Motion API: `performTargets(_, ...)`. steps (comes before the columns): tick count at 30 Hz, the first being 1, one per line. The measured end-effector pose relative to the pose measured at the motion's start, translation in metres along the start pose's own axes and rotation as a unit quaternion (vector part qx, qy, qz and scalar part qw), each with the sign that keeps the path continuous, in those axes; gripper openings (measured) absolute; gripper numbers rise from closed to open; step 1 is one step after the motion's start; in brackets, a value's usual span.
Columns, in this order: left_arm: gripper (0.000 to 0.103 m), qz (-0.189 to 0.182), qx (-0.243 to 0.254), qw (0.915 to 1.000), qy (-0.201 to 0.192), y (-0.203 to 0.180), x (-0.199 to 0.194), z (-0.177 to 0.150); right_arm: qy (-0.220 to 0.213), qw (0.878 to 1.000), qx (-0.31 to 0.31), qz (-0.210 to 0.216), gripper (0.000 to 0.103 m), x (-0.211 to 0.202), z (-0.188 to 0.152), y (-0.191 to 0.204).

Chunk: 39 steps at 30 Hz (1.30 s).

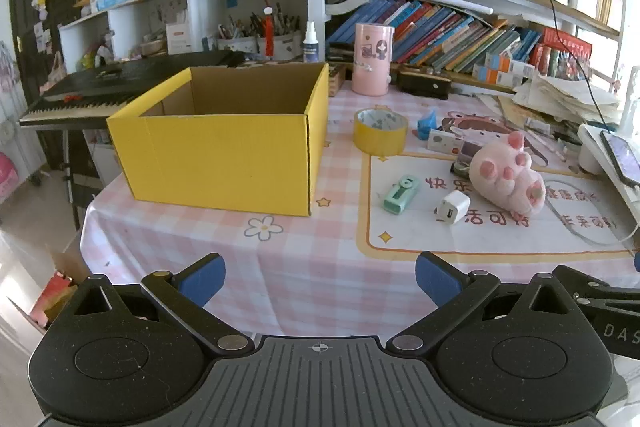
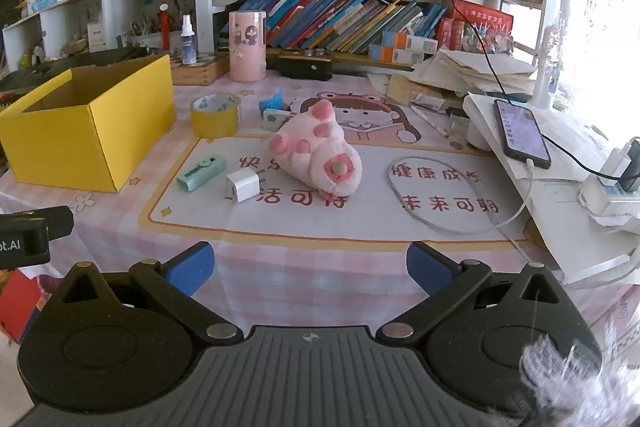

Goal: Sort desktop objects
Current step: 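Move both tools forward toward the pink plush pig and white charger plug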

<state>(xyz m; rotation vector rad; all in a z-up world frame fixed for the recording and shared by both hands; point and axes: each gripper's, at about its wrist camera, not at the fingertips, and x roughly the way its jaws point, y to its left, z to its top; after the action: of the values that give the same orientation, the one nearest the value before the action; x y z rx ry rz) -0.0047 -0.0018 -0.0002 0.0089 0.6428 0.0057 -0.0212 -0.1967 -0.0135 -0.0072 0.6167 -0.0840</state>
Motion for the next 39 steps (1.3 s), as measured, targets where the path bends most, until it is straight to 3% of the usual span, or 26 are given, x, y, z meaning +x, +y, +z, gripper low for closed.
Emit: performTargets(39, 0.102, -0.016, 0.015, 0.9998, 0.004, 0.002, 0.011, 0.006, -0.002, 1.0, 0.011, -0.005, 0.103, 0.005, 0.001, 0.003)
